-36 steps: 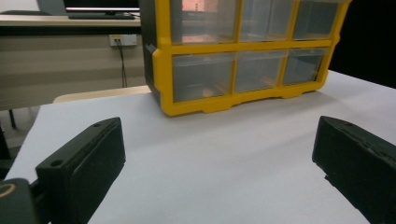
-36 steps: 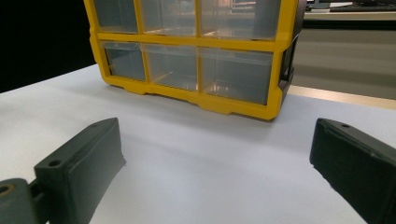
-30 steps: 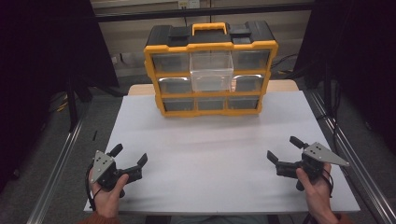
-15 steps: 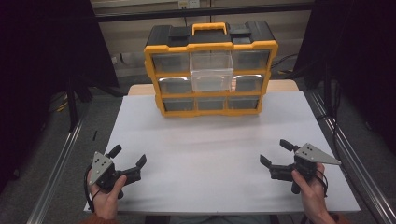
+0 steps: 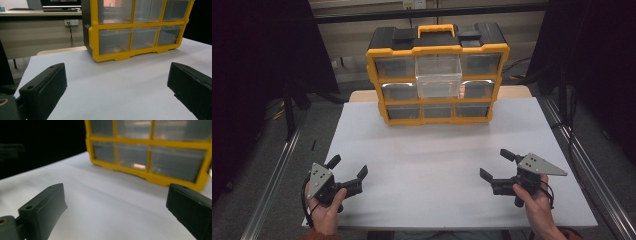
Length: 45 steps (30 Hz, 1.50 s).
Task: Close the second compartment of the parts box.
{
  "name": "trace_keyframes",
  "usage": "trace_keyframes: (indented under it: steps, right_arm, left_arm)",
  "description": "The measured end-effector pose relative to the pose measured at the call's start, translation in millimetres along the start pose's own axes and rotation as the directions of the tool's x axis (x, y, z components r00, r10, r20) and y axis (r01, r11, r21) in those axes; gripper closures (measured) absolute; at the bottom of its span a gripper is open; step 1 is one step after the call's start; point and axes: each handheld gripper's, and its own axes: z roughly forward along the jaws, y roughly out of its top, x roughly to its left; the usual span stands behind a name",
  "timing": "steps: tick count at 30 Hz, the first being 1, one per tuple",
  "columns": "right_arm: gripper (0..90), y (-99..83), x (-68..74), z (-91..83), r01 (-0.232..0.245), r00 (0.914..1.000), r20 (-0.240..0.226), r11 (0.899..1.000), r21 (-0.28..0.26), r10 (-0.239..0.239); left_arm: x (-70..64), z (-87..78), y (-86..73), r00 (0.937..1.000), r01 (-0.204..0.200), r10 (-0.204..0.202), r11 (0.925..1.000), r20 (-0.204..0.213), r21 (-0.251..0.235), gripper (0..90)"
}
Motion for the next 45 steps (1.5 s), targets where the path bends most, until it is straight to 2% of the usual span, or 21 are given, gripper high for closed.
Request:
trace_keyframes:
  steps: [2,3,8,11,13,16,17,19,25,29,30,32,34,38,41,45]
  right_arm:
    - [1.4,4.1,1.9,3.1,0.018,0.9997,-0.015,1.0,-0.016,-0.018]
    - [1.4,9.1,4.1,7.9,0.03,0.9989,-0.034,0.999,-0.033,-0.031]
    - [1.3,20.1,10.6,20.6,0.051,0.9953,-0.08,0.997,-0.055,-0.056]
    - [1.4,22.3,13.7,25.1,0.051,0.9932,-0.101,0.997,-0.06,-0.057]
    - [2.6,24.1,18.9,31.7,0.044,0.9886,-0.141,0.997,-0.071,-0.054]
    - [2.8,26.6,23.2,35.5,0.047,0.9861,-0.155,0.995,-0.082,-0.059]
    - [2.7,28.1,25.0,37.0,0.039,0.9831,-0.175,0.996,-0.084,-0.054]
    - [2.8,30.9,27.3,39.3,0.058,0.9802,-0.184,0.994,-0.088,-0.073]
    - [2.6,39.7,32.3,46.5,0.043,0.9759,-0.208,0.993,-0.107,-0.064]
    - [3.8,52.4,31.9,49.1,0.041,0.9706,-0.23,0.991,-0.127,-0.07]
    - [4.1,54.6,32.2,49.4,0.041,0.9715,-0.227,0.991,-0.13,-0.07]
    - [5.8,59.5,33.4,50.8,0.04,0.9662,-0.247,0.989,-0.14,-0.074]
    - [6.3,62.6,35.3,52.7,0.029,0.9631,-0.261,0.989,-0.146,-0.067]
    - [9.0,67.6,38.9,58.5,0.055,0.9598,-0.264,0.987,-0.154,-0.095]
    - [12.8,72.2,41.8,62.5,0.063,0.9546,-0.278,0.986,-0.157,-0.106]
    - [19.4,76.4,44.8,68.6,0.08,0.9469,-0.296,0.983,-0.165,-0.127]
  left_arm:
    - [0.2,-0.1,0.0,0.9998,-0.008,0.008,0.9999,-0.017,0.01,2.6]
    - [0.4,-0.1,0.0,1.0,-0.007,0.007,1.0,-0.004,0.005,2.6]
    - [-0.3,0.0,0.5,0.9999,-0.01,0.01,0.9999,0.006,-0.002,2.6]
    - [-1.0,-0.1,0.7,1.0,-0.004,0.004,1.0,0.002,-0.007,2.6]
    - [-0.7,-0.5,0.8,1.0,-0.008,0.008,1.0,0.004,-0.001,2.6]
    - [-0.9,0.1,0.5,0.9999,0.002,-0.002,0.9999,0.014,-0.011,2.6]
    - [-0.9,0.1,0.5,0.9999,0.002,-0.002,0.9999,0.014,-0.011,2.6]
    - [-0.5,0.0,0.5,0.9999,-0.007,0.007,1.0,0.013,0.002,2.6]
    - [-0.4,0.2,0.6,0.9999,-0.003,0.003,1.0,0.016,-0.003,2.6]
    - [-0.3,0.1,0.6,0.9999,-0.001,0.001,1.0,0.014,-0.006,2.6]
    - [-0.3,0.1,0.6,0.9999,-0.001,0.001,1.0,0.014,-0.006,2.6]
    - [-0.6,0.4,0.4,0.9999,-0.008,0.008,1.0,0.007,0.0,2.6]
    - [-1.1,0.9,0.4,0.9998,-0.007,0.007,1.0,0.017,0.001,2.6]
    - [-1.9,1.1,0.4,0.9998,-0.002,0.002,1.0,0.018,0.005,2.6]
    - [-2.0,1.3,0.3,0.9997,0.001,0.0,1.0,0.024,-0.003,2.6]
    - [-2.3,1.4,0.2,0.9999,-0.005,0.004,0.9999,0.01,0.01,2.6]
